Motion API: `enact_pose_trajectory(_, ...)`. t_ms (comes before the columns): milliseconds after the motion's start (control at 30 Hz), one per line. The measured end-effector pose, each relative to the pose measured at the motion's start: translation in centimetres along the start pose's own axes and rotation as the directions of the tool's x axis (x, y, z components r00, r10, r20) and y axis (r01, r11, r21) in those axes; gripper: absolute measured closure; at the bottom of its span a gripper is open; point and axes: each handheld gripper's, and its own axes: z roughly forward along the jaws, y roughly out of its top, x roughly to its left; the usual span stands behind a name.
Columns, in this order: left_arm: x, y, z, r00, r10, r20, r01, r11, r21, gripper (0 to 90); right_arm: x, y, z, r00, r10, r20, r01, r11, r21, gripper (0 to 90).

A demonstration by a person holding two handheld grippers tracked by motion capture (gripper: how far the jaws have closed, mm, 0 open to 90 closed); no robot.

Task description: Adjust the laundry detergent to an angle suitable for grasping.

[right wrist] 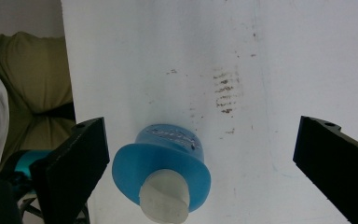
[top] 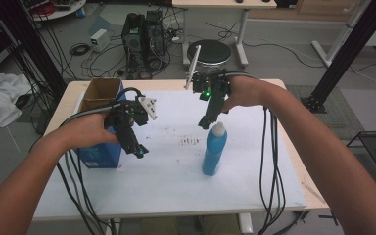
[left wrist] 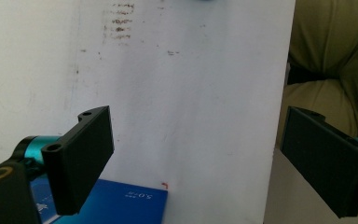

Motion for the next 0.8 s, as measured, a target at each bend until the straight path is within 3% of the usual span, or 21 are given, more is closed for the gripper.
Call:
enact_pose_trajectory(167, -0.1, -0.1, 0.0, 1.0, -0.003, -0.006, 0.003, 1.0, -0.007, 9.6, 0.0, 0.1, -0.1, 0.9999, -0.015, -0.002, 0.015, 1.0, 0.003, 2.3)
enact_pose_trajectory(400, -0.1, -0.2, -0.1, 0.9999, -0.012, -0.009, 0.012, 0.9999, -0.008, 9.6, 0.4, 0.0, -0.7, 1.0, 0.003, -0.003, -0.003, 1.0, -0.003, 2.3)
enact_pose_trajectory(467, 0.1, -0.2, -0.3, 0.9997, 0.025, -0.006, -0.025, 0.9994, 0.022, 9.6, 0.4, -0.2, -0.9, 1.0, 0.001, 0.002, -0.001, 1.0, -0.004, 2.3)
enact_pose_trajectory(500, -0.2, -0.2, -0.1, 0.9999, -0.012, -0.008, 0.012, 0.9999, -0.008, 9.6, 0.5, -0.4, -1.1, 1.0, 0.005, 0.004, -0.005, 1.0, -0.001, 2.3)
enact_pose_trajectory(567, -0.3, -0.2, 0.0, 0.9995, -0.031, -0.009, 0.031, 0.9992, -0.027, 9.6, 0.5, -0.8, -1.4, 0.9999, 0.009, 0.007, -0.009, 1.0, -0.001, 2.3)
enact_pose_trajectory(633, -0.2, 0.0, -0.1, 0.9998, -0.014, -0.015, 0.013, 0.9998, -0.014, 9.6, 0.4, -1.3, -1.8, 0.9999, 0.0, 0.013, 0.0, 1.0, 0.002, 2.3)
enact_pose_trajectory(800, -0.1, 0.0, 0.1, 0.9997, -0.016, -0.018, 0.016, 0.9998, -0.013, 9.6, 0.3, -2.8, -2.5, 0.9995, 0.02, 0.024, -0.02, 1.0, 0.003, 2.3)
